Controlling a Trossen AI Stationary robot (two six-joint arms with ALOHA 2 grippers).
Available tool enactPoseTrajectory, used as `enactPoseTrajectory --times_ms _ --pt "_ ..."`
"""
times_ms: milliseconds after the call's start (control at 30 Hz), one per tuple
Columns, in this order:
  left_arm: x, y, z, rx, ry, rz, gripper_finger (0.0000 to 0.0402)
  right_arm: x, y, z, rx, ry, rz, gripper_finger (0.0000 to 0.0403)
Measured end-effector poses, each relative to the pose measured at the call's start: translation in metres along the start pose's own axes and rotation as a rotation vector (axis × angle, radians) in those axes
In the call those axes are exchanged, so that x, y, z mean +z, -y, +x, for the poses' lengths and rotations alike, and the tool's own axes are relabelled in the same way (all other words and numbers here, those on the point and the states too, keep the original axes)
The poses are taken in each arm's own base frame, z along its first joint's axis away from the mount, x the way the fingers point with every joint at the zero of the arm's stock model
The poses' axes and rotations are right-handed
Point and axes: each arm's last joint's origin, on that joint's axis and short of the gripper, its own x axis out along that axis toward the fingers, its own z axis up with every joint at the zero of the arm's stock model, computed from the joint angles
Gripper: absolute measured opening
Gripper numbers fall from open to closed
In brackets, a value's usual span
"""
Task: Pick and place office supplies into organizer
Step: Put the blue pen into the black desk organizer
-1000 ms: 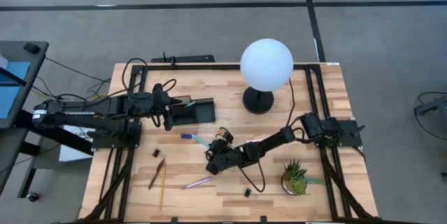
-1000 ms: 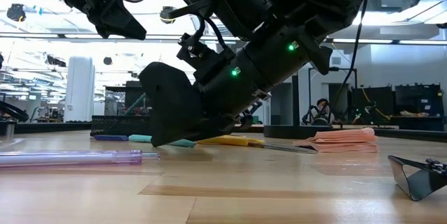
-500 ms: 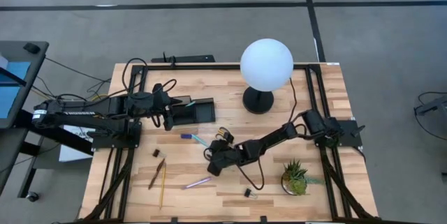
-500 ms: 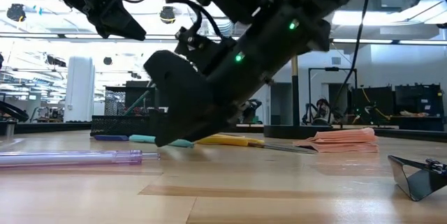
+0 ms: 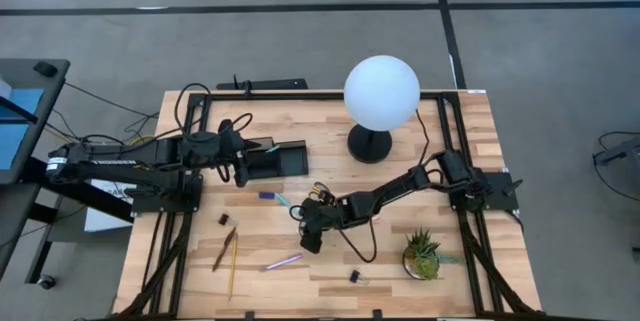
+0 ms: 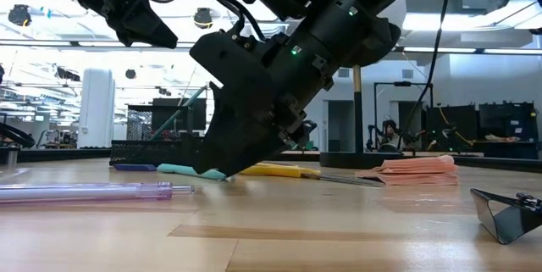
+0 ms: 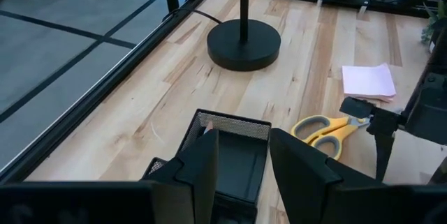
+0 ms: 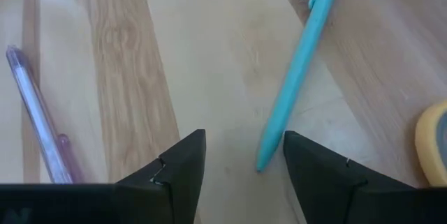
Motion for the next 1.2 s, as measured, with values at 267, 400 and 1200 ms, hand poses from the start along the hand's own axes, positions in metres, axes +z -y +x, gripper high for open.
enactPoseTrajectory --times_ms 267,400,1200 --pt "0.0 0.0 0.0 0.003 0.0 -0.004 0.0125 0.021 0.0 -0.019 -0.006 0.081 0.009 0.0192" --pt "0.0 0.0 0.0 0.003 0.001 -0.004 0.0125 0.023 0.001 -0.024 -0.037 0.087 -0.018 0.0192" --pt "0.0 0.0 0.0 0.002 0.003 -0.005 0.0125 -0.013 0.018 0.026 -0.194 -0.006 -0.058 0.0155"
